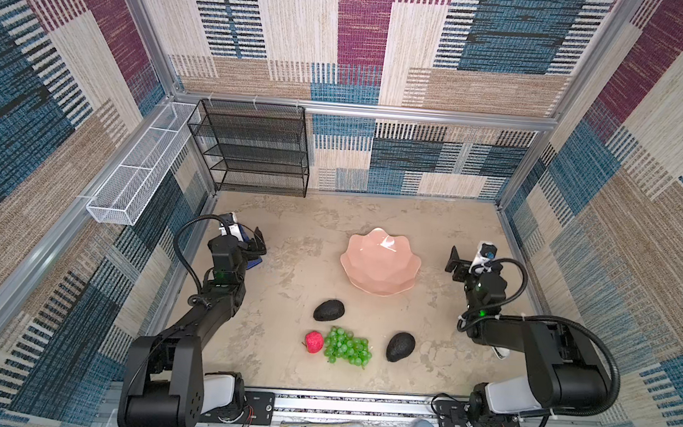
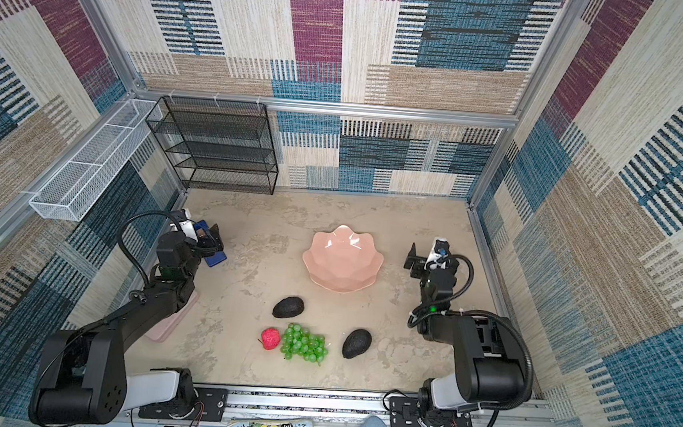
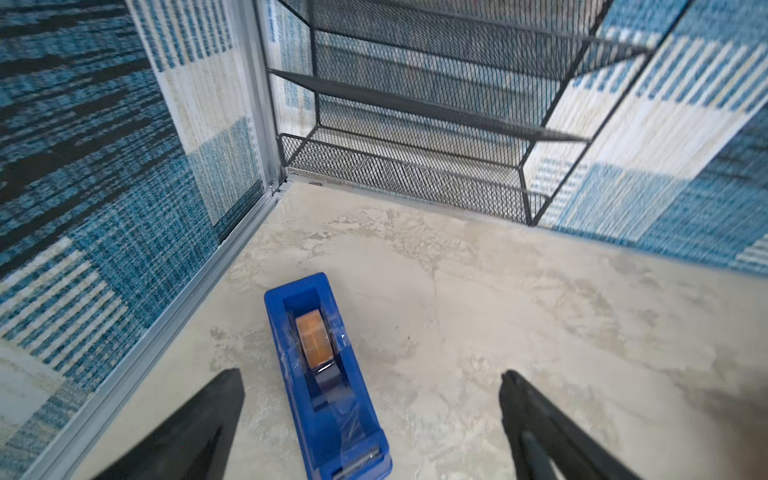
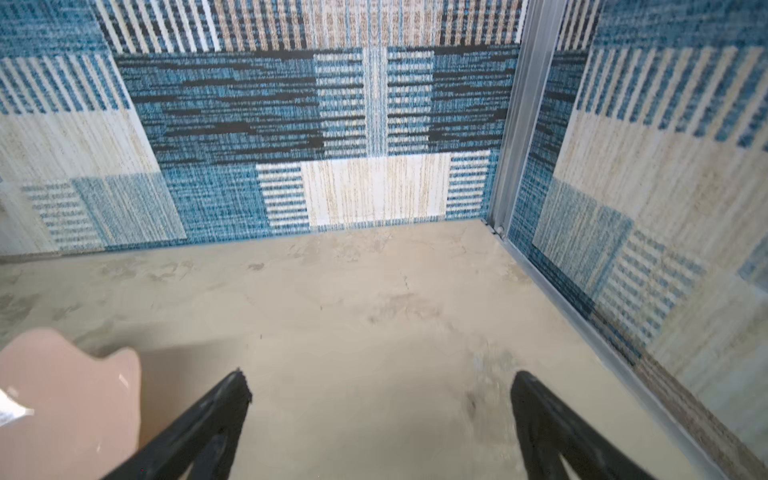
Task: Place and organize the fake fruits in the fruit bowl
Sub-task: 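Raise both arms from rest toward the table center, then reach the right gripper down and grasp the avocado nearer the bowl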
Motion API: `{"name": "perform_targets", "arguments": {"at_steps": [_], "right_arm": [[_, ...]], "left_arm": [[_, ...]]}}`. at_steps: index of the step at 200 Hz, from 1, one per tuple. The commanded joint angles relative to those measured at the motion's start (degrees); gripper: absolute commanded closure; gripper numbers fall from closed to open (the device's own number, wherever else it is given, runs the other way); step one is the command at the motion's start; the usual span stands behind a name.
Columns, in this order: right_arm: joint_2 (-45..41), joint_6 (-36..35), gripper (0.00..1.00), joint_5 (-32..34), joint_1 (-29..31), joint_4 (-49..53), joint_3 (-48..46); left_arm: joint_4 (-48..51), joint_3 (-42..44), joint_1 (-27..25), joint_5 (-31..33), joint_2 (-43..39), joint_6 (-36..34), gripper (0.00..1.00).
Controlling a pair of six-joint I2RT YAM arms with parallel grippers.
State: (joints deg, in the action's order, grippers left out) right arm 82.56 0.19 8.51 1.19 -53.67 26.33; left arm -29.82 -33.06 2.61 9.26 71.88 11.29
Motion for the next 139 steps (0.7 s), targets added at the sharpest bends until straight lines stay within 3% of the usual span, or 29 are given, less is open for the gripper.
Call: {"name": "perform_targets", "arguments": {"at_steps": [1,11,24,34,46,63,77,108,139], "right_arm": [[-4.0,11.2,0.01,-0.5,0.0,17.2,6.7],[-5.8,17.1,0.0,-3.7,0.1,23.4,9.9],[-7.0,16.4,0.0,-13.0,0.0,25.8,10.8],[-8.3,17.6,0.0,-17.8,0.1,27.7,10.8],[-9.7,19.5,0.0,-21.0,0.5,35.2,12.9],[-12.0,21.2,0.02,-18.3,3.5,48.8,15.0],[-15.7,22.0,0.03,-13.5,8.3,57.7,14.7],[-21.6,30.8,0.05,-9.5,17.2,74.5,12.5],[-28.7,40.9,0.05,-8.4,23.5,81.6,8.1]], "left_arm": [[-5.7,2.0,0.2,-2.1,-2.2,12.5,0.01],[-12.3,4.2,0.2,-5.3,-3.1,13.3,0.01],[-15.2,5.2,0.2,-7.1,-4.5,15.7,0.01],[-10.8,3.3,0.3,-8.4,-6.0,17.3,0.02],[1.7,-1.3,0.3,-10.6,-7.6,17.8,0.04],[14.1,-7.9,0.2,-12.9,-7.8,15.8,0.06],[18.6,-9.9,0.3,-13.2,-7.8,15.6,0.07],[18.6,-10.3,0.3,-15.3,-7.9,16.4,0.07],[18.3,-10.3,0.3,-17.7,-7.7,18.0,0.07]]}}
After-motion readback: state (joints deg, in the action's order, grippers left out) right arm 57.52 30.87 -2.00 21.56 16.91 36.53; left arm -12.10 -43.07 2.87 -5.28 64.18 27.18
